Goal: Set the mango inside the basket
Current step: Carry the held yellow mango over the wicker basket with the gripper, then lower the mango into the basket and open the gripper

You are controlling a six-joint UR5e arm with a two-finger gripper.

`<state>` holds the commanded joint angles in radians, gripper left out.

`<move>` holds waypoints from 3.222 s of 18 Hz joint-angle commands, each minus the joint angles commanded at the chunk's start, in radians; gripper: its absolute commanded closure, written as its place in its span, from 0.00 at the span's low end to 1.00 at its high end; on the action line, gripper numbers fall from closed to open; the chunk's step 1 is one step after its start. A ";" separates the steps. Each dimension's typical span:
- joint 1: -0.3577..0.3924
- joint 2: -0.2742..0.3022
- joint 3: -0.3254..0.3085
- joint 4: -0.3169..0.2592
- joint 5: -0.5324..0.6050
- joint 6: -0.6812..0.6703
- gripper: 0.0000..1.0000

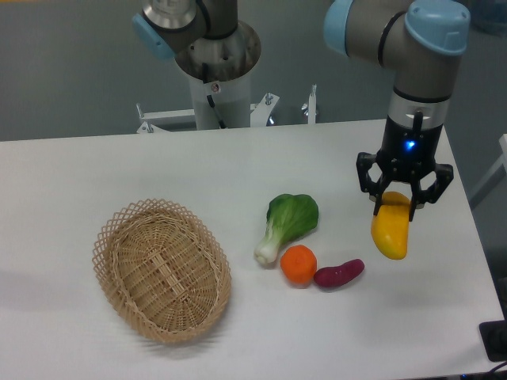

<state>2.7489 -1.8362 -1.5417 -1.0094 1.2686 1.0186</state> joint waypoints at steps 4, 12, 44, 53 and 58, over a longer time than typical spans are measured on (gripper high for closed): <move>-0.003 0.000 -0.025 0.006 0.009 0.000 0.62; -0.041 -0.023 -0.037 0.009 0.012 -0.078 0.60; -0.646 -0.173 -0.179 0.244 0.337 -0.675 0.56; -0.653 -0.187 -0.187 0.244 0.365 -0.669 0.45; -0.655 -0.170 -0.181 0.242 0.367 -0.667 0.00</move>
<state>2.0939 -2.0065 -1.7227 -0.7670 1.6352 0.3513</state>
